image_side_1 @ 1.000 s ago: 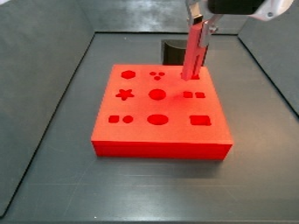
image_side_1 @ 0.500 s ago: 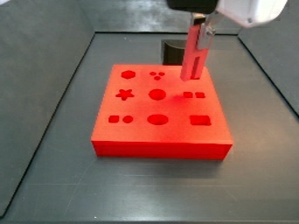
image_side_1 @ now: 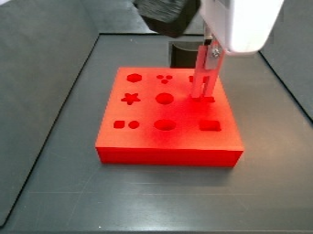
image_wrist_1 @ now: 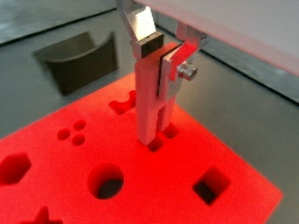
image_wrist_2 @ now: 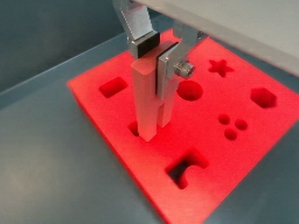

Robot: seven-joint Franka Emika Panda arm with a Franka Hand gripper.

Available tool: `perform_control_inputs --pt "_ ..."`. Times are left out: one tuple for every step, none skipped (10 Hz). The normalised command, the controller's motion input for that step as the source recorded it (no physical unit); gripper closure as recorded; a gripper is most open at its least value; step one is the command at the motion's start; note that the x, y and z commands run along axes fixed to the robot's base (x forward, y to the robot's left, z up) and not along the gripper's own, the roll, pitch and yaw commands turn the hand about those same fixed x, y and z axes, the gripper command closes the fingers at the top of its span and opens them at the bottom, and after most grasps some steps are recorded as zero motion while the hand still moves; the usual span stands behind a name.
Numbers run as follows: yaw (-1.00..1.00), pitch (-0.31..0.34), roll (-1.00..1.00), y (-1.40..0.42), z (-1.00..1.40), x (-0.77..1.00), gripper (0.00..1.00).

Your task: Insert the double-square object.

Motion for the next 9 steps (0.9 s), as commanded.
perform_control_inputs --pt "-0.85 0.097 -0.05 -0.06 0.05 0.08 1.0" --pt "-0.73 0.089 -0.05 -0.05 0.06 0.18 1.0" --pt "0.0 0.0 0.0 0.0 0.0 0.02 1.0" --pt "0.13 -0.006 -0.01 -0.2 -0.06 0.0 1.0" --pt "0.27 0.0 0.0 -0.33 -0.03 -0.16 1.0" --pt "0.4 -0.019 0.0 -0.35 -0.03 -0.24 1.0" --pt "0.29 -0.059 0.0 -0.17 -0.05 -0.02 1.0" --pt "0.09 0.0 0.0 0.04 0.0 0.0 1.0" --pt "0.04 0.017 0.0 0.2 0.07 0.1 1.0"
